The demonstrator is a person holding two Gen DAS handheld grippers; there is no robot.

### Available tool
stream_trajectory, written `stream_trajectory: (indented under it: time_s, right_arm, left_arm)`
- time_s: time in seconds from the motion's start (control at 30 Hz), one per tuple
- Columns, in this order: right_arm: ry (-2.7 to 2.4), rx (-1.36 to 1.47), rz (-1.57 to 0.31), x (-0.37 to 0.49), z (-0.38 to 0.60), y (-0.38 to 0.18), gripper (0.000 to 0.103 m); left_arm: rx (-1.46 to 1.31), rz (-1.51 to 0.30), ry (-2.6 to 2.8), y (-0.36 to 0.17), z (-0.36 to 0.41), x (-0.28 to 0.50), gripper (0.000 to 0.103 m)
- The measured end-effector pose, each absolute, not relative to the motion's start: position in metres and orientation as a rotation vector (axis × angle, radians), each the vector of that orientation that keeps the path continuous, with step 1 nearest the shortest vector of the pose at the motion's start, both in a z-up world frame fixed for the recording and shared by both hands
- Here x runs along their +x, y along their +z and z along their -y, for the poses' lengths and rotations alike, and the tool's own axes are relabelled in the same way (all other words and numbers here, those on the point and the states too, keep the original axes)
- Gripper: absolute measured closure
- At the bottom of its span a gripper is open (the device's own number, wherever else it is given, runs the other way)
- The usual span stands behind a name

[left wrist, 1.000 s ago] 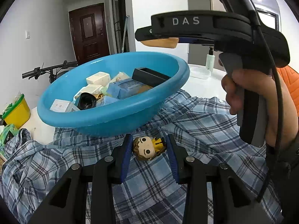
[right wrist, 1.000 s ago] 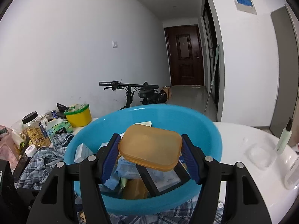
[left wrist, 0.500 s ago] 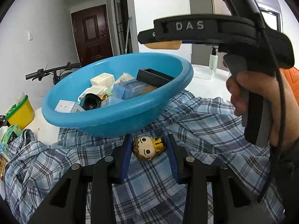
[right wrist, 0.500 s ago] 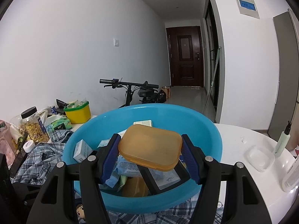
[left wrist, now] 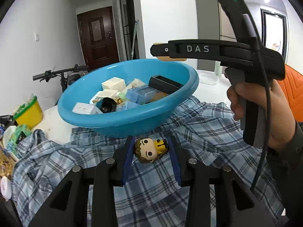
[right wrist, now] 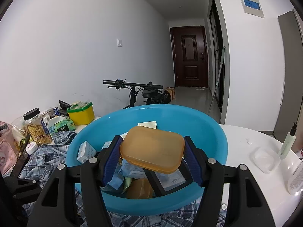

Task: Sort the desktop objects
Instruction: 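Lift the amber block and figurine and carry both over the basin, then hold the figurine and amber block above the basin with both grippers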

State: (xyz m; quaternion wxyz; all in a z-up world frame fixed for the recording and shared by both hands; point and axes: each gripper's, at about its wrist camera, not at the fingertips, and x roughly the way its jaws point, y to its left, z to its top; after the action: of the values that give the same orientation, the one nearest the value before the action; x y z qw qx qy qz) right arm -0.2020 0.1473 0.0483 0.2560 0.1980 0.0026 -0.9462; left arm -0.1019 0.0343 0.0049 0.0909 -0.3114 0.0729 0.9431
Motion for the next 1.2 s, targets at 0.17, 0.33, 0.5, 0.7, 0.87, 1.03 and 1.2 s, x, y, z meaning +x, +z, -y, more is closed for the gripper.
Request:
stream_trajectory:
  time_s: [0.17, 0.33, 0.5, 0.7, 0.87, 1.03, 1.2]
  right_arm:
    - [-2.570, 0.530, -0.004, -0.201, -0.147, 0.050, 0.039]
    - [-2.566, 0.530, 0.009, -0.202, -0.148, 0.051, 0.039]
    - [-2.564, 0.531, -0.001, -0.202, -0.146, 0.050, 0.039]
    - [-2.563, 0.536, -0.016, -0.202, -0.144, 0.049, 0.039]
    - [-2.568, 0.545, -0.015, -0.204, -0.148, 0.048, 0.039]
    - [-2.574, 0.541, -0.011, -0.204, -0.148, 0.048, 0.039]
    - [-2.569, 0.536, -0.027, -0.202, -0.143, 0.048, 0.039]
  left_arm:
    - [-0.890, -0.236, 2.837, 0.025, -0.027, -0.092, 0.064]
    - [-0.807, -0.237, 2.908, 0.059, -0.015, -0.093, 0.064]
    - [-0.788, -0.191, 2.957, 0.076, -0.007, -0.116, 0.064]
    - [-0.785, -0.166, 2.966, 0.078, -0.008, -0.149, 0.064]
    - [-0.801, -0.156, 2.967, 0.073, -0.008, -0.176, 0.064]
    - [-0.832, -0.118, 2.977, 0.068, 0.000, -0.196, 0.064]
    - [-0.852, -0.101, 2.983, 0.056, 0.006, -0.203, 0.064]
